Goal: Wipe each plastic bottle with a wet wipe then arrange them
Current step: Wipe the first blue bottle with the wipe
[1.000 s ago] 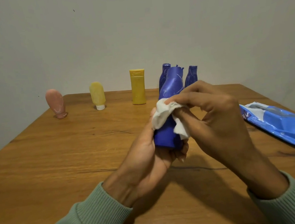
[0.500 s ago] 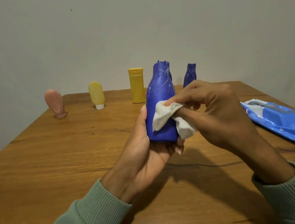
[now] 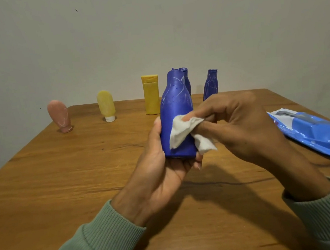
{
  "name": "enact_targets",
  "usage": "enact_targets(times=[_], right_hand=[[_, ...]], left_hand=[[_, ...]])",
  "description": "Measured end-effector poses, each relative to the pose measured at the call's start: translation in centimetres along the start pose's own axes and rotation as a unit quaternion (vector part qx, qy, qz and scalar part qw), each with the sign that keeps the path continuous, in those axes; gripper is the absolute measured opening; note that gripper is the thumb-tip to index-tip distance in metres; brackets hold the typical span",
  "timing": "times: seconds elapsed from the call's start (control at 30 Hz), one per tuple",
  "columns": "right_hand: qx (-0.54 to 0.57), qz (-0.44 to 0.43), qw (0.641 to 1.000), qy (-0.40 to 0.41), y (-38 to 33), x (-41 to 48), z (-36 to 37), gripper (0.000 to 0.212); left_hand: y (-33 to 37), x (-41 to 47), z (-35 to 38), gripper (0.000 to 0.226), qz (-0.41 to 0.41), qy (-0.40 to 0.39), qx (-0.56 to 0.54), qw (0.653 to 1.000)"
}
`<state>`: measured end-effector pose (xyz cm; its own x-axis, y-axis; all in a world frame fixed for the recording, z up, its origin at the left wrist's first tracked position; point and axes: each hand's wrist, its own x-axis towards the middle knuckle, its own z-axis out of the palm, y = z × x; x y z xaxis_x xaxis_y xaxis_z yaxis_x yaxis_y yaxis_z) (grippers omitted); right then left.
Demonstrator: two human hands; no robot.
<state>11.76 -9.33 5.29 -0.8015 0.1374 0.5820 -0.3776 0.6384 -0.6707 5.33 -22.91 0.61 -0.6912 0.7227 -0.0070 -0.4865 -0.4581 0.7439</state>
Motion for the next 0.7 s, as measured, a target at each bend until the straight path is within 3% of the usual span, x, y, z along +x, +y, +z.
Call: enact_targets(times=[0.07,0.23,0.37,0.5,0.63,0.7], right_hand=[[-0.010,-0.001,0.999,-0.034,0.0,0.0,-0.2,0.016],[0.018,0.010,0.999,0.048,0.5,0.2,0.2,0.011],[0.012,0.007,1.000,-0.011,0.3,0.2,-0.7,0.014],[0.043,0.010,0.998,0.054,0.5,0.2,-0.5,0.013],[-0.017,-0.012,0.999,-0.043,0.2,0.2,-1.0,0.014],[-0.028,-0.025,0.999,-0.036,0.4,0.2,-0.9,0.014]], left_hand=[[0.0,0.0,0.0,0.057,0.003,0.008,0.006,1.000],[-0.1,0.3,-0.2,0.061,0.001,-0.006,0.050,0.999],[0.0,0.1,-0.2,0.061,-0.013,-0.014,0.039,0.999],[0.1,0.2,-0.1,0.064,-0.027,-0.029,0.052,0.998],[-0.1,0.0,0.0,0.062,-0.012,-0.014,0.042,0.999],[-0.1,0.1,0.0,0.062,-0.008,-0.013,0.044,0.999]])
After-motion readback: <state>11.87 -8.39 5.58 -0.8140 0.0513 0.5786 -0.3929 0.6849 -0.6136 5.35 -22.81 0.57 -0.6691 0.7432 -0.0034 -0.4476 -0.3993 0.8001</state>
